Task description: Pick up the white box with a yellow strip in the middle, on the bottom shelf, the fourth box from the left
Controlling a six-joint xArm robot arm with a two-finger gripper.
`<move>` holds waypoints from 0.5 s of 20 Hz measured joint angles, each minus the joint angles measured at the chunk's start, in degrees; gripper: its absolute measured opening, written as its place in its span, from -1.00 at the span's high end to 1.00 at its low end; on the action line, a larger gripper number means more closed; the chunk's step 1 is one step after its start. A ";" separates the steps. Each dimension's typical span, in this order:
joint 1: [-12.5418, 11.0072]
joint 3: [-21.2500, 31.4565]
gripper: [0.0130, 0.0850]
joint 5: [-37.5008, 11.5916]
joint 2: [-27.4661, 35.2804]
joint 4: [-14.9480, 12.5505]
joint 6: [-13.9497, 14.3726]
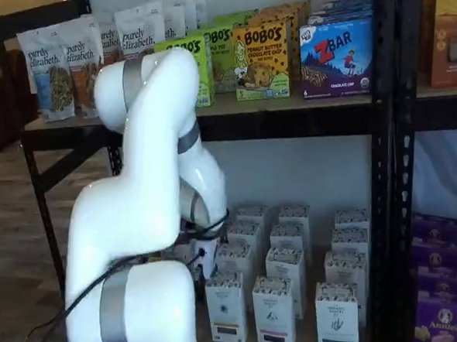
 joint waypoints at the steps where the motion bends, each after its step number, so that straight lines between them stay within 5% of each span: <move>1: 0.00 -0.01 -1.00 -0.19 0.08 -0.92 0.90; 3: 0.03 -0.48 -1.00 -1.09 1.04 -4.51 4.07; 5: 0.08 -0.98 -1.00 -1.33 1.71 -4.74 4.30; 8: 0.61 -1.09 -1.00 -3.56 2.61 -1.54 1.63; 10: 1.04 -1.05 -1.00 -5.17 2.97 3.12 -2.38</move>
